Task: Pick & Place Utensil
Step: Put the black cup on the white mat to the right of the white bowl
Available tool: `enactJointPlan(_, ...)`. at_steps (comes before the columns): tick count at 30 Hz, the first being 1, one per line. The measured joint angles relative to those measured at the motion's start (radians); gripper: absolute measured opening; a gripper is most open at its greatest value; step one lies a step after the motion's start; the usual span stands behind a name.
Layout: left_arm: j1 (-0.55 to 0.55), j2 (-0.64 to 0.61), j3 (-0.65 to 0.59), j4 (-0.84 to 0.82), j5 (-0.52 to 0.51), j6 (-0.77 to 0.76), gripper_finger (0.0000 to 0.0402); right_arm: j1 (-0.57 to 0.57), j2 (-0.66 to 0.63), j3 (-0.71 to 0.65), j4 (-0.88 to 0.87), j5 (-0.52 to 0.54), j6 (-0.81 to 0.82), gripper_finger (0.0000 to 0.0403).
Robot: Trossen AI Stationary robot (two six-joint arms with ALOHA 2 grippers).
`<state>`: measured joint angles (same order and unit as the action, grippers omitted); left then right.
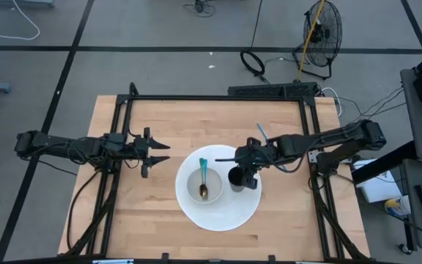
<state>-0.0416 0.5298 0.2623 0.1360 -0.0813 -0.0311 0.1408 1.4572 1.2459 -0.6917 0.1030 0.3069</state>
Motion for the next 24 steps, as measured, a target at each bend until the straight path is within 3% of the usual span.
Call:
enactJointPlan(9, 0.0, 0.0, 0.0, 0.0, 0.0, 0.0, 0.0186, -0.015, 0.001, -0.075, 0.095, -0.004, -0.007, 0.0)
enactJointPlan(24, 0.0, 0.0, 0.0, 0.0, 0.0, 0.0, 0.0186, -0.017, 0.001, -0.075, 0.116, -0.026, -0.005, 0.0)
